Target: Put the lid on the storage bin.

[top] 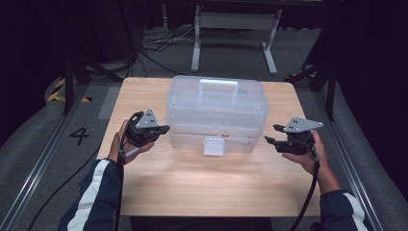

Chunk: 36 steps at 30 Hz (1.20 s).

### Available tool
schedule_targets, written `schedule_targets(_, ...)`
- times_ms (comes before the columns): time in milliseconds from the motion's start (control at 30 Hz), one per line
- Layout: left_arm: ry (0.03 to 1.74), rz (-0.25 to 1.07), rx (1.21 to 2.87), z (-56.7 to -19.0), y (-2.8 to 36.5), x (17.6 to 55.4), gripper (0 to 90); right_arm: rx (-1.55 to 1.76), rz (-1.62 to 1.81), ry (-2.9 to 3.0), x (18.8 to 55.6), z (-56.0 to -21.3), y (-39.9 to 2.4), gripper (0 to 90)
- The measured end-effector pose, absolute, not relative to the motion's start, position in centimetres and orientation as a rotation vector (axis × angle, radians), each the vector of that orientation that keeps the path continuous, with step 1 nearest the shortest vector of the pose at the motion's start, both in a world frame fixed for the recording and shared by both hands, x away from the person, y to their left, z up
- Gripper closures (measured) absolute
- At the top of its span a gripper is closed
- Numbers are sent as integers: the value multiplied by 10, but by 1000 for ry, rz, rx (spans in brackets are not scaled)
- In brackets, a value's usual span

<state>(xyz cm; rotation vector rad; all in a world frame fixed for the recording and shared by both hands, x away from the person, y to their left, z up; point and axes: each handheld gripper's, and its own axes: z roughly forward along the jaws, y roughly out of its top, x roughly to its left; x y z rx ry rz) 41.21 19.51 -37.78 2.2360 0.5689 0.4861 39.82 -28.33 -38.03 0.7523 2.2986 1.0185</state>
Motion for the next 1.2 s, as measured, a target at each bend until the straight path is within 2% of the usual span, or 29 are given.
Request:
schedule_targets(133, 580, 492, 2186, -373, 198, 411, 900, 756, 1014, 2302, 398, -381, -283, 460)
schedule_targets(667, 566, 513, 2247, -382, 198, 404, 897, 753, 1004, 2311, 397, -383, -282, 457)
schedule_targets(1033, 567, 546, 2309, -394, 203, 394, 811, 723, 951, 2356, 394, -386, -282, 436)
schedule_targets(1200, 588, 560, 2336, -399, 207, 390, 686, 703, 929, 2363, 391, -386, -280, 428)
